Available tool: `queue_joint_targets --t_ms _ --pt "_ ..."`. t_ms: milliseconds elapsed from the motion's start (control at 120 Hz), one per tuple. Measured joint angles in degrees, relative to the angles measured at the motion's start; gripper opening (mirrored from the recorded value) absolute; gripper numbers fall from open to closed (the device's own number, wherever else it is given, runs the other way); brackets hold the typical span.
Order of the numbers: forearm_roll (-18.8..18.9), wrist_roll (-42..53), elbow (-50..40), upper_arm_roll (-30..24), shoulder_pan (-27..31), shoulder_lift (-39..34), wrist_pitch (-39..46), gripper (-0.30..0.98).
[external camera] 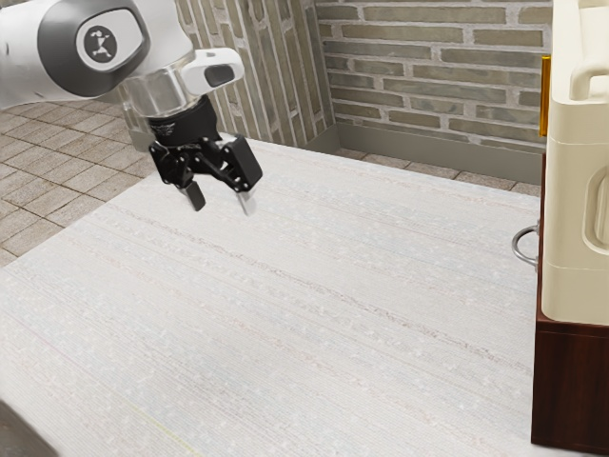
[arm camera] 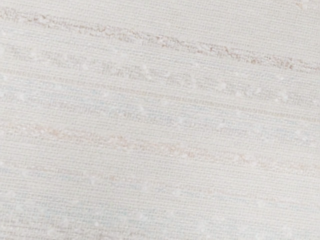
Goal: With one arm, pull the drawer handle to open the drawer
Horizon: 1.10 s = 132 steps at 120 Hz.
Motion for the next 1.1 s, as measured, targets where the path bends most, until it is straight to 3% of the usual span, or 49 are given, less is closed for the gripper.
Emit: queue_joint_targets --t_ms 150,258,350,517,725,883,1000,1100 --pt "0.0 -0.1 0.8 0.0 -0.6 0.0 0.0 0.69" --pt "0.0 -1.6 14.3 -1.0 1.0 -0.7 -3.4 0.69" --pt "-0.4 -5.5 17.1 -1.8 2.5 -1.0 -5.7 0.69" --pt "-7.5 -12.4 16.0 -0.9 3.7 1.2 -6.2 0.69" --pt "-13.5 -20.4 13.1 -1.2 2.7 4.1 -2.5 0.69" --pt "-20.5 -21.8 7.0 -1.2 2.7 7.5 7.0 0.64" --pt "-23.0 -21.3 6.9 -2.9 2.5 10.4 13.2 0.65" --pt "-24.7 -19.7 7.8 -6.7 2.5 14.6 17.7 0.58"
